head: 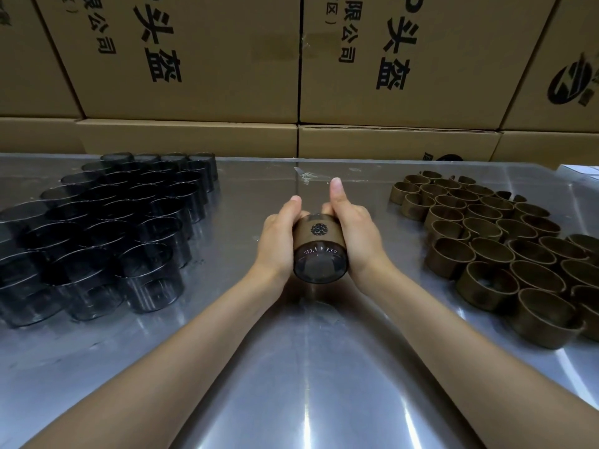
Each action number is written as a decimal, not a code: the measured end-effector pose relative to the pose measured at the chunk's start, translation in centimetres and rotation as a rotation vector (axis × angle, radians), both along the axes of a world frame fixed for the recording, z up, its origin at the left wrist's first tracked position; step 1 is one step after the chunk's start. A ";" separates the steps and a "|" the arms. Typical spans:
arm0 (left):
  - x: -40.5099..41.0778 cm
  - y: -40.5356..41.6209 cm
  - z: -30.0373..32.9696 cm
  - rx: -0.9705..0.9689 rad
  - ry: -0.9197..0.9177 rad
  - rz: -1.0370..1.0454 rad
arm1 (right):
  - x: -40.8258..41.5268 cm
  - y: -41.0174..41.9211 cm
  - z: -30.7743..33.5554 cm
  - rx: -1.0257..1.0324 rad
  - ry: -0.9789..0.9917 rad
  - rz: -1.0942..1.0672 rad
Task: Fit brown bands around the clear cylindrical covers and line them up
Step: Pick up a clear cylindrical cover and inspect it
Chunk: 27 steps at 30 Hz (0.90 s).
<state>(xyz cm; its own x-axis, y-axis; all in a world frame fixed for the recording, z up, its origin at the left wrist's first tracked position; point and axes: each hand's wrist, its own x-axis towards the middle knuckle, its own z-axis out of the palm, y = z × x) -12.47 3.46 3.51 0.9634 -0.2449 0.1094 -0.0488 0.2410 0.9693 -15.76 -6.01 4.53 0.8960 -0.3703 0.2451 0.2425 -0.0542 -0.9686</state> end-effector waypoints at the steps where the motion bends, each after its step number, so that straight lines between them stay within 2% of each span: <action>1: 0.0 0.0 0.0 -0.001 0.004 -0.003 | 0.0 0.0 0.0 -0.001 0.000 0.000; 5: 0.1 0.0 0.1 0.018 -0.013 -0.009 | 0.0 0.1 0.0 0.002 0.001 -0.002; 10: 0.5 0.3 0.0 0.104 -0.167 0.013 | 0.3 0.2 -0.4 -0.060 -0.058 -0.063; 12: 0.7 0.6 -0.2 0.139 -0.282 -0.009 | 0.5 0.2 -1.3 -0.203 -0.117 -0.152; 15: 0.7 1.0 -0.8 0.314 -0.543 -0.076 | 0.7 -0.3 -2.3 -0.522 -0.214 -0.294; 18: 1.1 1.0 -1.5 0.418 -0.594 -0.135 | 1.1 -1.3 -2.7 -0.661 -0.252 -0.378; 23: 2.4 1.2 -2.5 0.520 -0.617 -0.080 | 1.7 -2.3 -3.2 -0.579 -0.114 -0.359; 25: 3.6 1.5 -2.7 0.534 -0.628 0.008 | 2.0 -2.4 -3.4 -0.471 -0.059 -0.353; 27: 5.2 1.8 -2.9 0.535 -0.562 0.085 | 2.2 -2.8 -3.6 -0.361 0.036 -0.353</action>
<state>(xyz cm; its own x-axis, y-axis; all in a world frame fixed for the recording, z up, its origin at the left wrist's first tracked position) -7.25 5.21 0.62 0.8163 -0.3298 0.4742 -0.5641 -0.2785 0.7773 -13.52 -8.77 0.94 0.7415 -0.5496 0.3849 0.1162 -0.4598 -0.8804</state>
